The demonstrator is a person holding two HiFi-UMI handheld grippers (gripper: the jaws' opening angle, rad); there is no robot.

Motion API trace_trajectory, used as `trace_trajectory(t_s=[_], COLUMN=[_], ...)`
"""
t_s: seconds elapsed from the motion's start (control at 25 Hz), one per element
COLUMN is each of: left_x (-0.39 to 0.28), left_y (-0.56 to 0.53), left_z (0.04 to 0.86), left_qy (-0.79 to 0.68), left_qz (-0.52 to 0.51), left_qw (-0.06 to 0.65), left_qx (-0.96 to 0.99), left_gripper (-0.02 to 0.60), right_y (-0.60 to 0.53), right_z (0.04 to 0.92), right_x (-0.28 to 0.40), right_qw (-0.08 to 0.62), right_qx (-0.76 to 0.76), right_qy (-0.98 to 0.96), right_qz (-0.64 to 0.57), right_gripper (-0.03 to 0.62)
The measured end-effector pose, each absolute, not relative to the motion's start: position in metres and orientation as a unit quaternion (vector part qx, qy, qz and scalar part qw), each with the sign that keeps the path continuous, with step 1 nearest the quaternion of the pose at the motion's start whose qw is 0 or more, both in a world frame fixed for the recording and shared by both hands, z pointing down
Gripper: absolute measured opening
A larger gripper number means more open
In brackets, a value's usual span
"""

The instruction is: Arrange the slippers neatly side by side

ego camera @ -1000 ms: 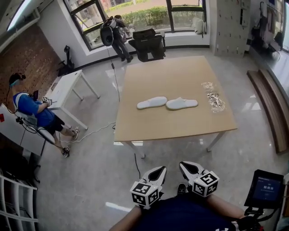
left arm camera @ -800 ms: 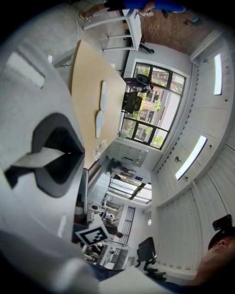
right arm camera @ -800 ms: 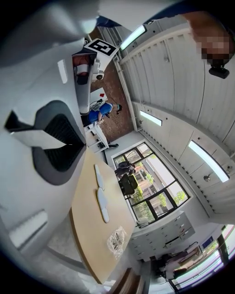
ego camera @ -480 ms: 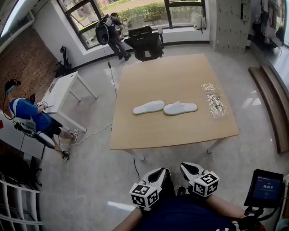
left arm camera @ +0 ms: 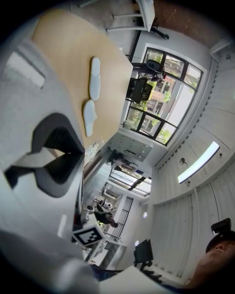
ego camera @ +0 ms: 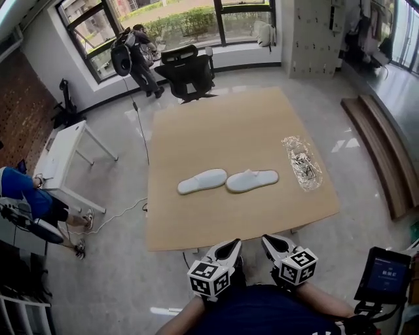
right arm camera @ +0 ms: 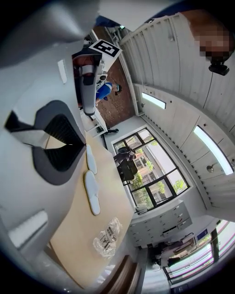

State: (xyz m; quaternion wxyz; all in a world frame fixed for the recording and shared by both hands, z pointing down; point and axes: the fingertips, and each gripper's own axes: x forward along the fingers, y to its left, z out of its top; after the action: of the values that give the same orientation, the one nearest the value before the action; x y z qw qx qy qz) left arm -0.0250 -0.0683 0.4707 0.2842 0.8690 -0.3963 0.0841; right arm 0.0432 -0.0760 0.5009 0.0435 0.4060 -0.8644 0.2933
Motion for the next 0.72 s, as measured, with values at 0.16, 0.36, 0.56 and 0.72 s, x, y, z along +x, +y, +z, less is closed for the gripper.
trace_trajectory(t_s=[0.16,0.36,0.56,0.72], left_x=[-0.043,-0.063,-0.078,-0.081], left_y=[-0.105,-0.137,-0.164,-0.175], left_z=[0.470,0.479,0.488,0.494], left_qy=[-0.386,-0.386,-0.383,-0.380], left_qz=[0.083,0.085,0.083,0.082], left_qw=[0.287,0.288,0.294,0.308], left_qx=[0.873,0.872,0.872,0.868], left_gripper=[0.002,0.002,0.002,0.002], right_y=[-0.110,-0.140,-0.166,-0.182], right_z=[0.496,0.499,0.501,0.502], right_x=[0.026,0.011,-0.004,-0.003], right_qw=[0.052,0.066,0.078,0.081], right_qx=[0.415,0.421,0.422,0.432], right_qy=[-0.862,-0.858,-0.858,-0.851], right_qz=[0.287,0.286,0.281,0.286], right_gripper=[0.011,0.011,0.011,0.011])
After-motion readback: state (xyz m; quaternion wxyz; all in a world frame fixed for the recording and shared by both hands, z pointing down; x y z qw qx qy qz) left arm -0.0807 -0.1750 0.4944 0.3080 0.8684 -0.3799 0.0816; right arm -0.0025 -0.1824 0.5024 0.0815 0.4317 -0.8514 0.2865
